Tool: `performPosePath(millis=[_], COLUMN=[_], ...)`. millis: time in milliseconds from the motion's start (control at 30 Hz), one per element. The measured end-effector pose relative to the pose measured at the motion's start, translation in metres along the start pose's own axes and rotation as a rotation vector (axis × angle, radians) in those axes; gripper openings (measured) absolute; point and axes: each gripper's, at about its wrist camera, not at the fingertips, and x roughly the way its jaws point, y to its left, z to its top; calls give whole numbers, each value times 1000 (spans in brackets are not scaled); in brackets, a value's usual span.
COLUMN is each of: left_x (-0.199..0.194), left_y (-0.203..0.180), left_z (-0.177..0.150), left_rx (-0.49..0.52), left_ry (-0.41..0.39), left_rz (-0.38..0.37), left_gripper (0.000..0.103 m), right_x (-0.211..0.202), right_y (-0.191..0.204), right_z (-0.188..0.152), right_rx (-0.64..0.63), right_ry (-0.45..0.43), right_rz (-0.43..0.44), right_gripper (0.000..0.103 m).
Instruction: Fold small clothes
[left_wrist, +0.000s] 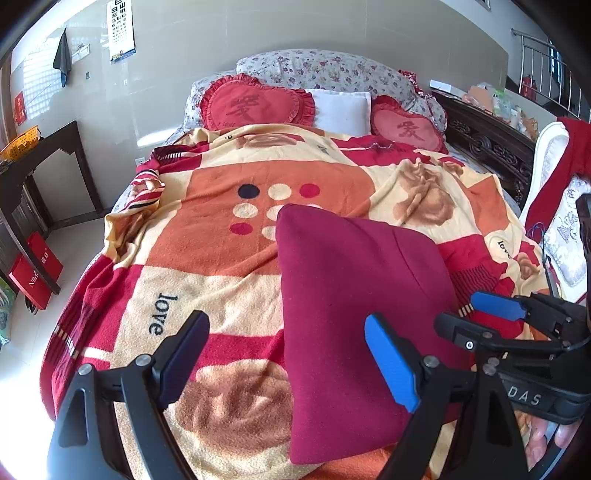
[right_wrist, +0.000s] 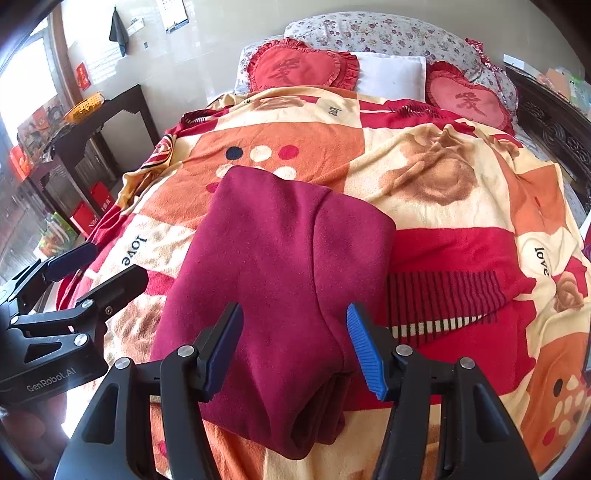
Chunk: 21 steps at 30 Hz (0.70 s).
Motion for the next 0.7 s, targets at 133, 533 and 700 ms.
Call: performPosePath(millis=[133,533,700], left_x=[1,4,7], left_y=[0,0,-1], left_z=[0,-1,-2], left_rx=[-1,-1,-4], left_ry=[2,9,14], left_rz=[-4,-4,-6], left_gripper=[89,89,89], right_x=[1,4,7], right_y=[1,3,4], right_z=[0,1,1], right_rx=[-7,-6,-9], right_ry=[4,8,14], right_rz=[2,6,8], right_gripper=[40,40,40])
